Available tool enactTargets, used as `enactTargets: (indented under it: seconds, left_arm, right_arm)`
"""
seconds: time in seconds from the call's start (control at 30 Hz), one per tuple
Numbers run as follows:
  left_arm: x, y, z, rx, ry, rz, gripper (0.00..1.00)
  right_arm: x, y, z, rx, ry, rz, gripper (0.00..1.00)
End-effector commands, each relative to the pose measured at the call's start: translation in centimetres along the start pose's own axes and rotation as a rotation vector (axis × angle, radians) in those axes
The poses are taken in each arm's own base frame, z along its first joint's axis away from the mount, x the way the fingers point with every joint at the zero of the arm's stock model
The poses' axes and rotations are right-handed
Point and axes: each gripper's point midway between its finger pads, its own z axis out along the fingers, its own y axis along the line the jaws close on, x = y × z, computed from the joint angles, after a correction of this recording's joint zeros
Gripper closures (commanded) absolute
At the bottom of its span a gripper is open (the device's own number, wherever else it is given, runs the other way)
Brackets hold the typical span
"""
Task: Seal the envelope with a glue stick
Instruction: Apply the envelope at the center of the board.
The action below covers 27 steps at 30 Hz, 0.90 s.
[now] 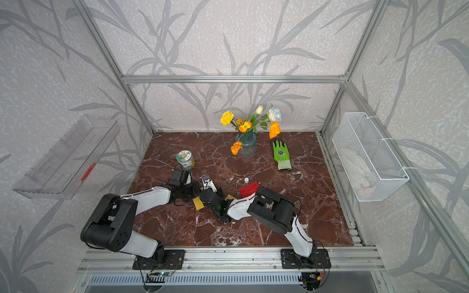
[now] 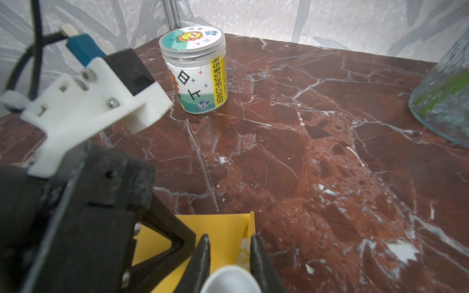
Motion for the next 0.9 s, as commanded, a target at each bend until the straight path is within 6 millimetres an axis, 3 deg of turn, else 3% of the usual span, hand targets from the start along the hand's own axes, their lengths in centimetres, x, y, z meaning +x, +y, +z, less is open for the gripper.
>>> enactTargets:
  seconds: [0.0, 0.1, 0.33, 0.43, 0.87]
  left_arm:
    - [4.8, 6.1, 0.8, -0.227, 0.155, -0.033, 0.96]
    - [4.8, 5.9, 0.8, -0.222, 0.154, -0.033, 0.96]
    - [4.8, 5.7, 0.8, -0.219, 0.157, -0.029, 0.96]
    - [4.9, 5.6, 0.8, -0.217, 0.158, -0.026, 0.96]
    - [5.1, 5.4, 1.0, -0.209, 0.166, -0.024, 0.96]
  right_arm:
    - [2.8, -2.8, -0.8, 0.107, 0.089, -0.107, 1.0]
    - [1.6, -2.3, -1.0, 0.085, 0.069, -0.097, 1.0]
    - [-4.0, 0.0, -2.1, -0.003, -0.012, -0.003, 1.0]
    - [-5.4, 0.6, -2.3, -0.024, -0.027, 0.02, 1.0]
    - [-3.5, 1.4, 1.5, 0.039, -0.022, 0.053, 1.0]
